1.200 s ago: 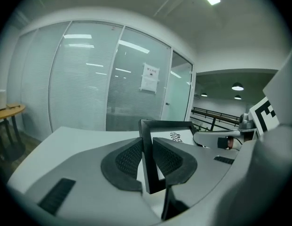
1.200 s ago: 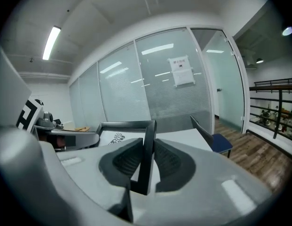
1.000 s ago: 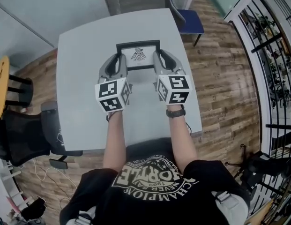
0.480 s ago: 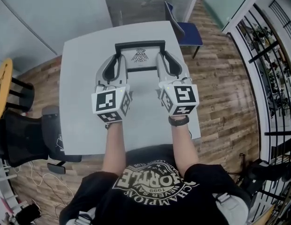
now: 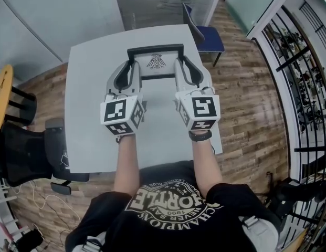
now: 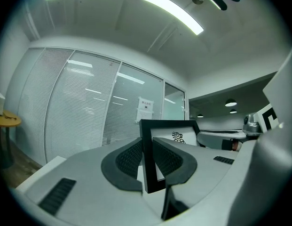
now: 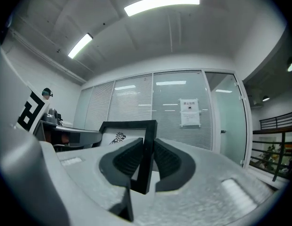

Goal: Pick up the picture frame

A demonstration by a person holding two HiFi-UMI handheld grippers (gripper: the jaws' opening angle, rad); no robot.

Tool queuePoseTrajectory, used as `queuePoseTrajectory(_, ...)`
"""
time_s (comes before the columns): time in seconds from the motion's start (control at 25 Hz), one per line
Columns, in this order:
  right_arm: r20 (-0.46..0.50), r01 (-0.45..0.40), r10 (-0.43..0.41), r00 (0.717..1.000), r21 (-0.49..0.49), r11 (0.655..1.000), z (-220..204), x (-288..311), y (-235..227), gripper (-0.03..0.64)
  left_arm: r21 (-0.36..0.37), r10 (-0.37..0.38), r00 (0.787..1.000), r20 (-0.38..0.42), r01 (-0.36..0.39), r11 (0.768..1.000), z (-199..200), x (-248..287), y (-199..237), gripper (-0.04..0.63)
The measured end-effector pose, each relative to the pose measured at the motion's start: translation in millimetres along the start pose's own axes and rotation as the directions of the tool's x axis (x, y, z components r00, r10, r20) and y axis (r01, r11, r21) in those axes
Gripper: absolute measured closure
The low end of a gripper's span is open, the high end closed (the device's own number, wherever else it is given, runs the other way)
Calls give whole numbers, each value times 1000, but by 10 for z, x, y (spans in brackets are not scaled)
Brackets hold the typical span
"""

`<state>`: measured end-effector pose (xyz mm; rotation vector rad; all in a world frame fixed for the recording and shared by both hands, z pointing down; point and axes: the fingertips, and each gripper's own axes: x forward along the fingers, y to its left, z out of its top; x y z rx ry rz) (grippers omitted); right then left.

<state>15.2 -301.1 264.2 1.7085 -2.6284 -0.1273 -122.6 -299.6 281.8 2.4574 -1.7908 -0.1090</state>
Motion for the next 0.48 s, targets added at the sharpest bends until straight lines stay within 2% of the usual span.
queuePoseTrajectory(0.48, -24, -3, 3, 1000, 11, 1000, -167, 59, 31, 546, -17, -8, 1000, -20, 8, 1000, -155, 43, 82, 523)
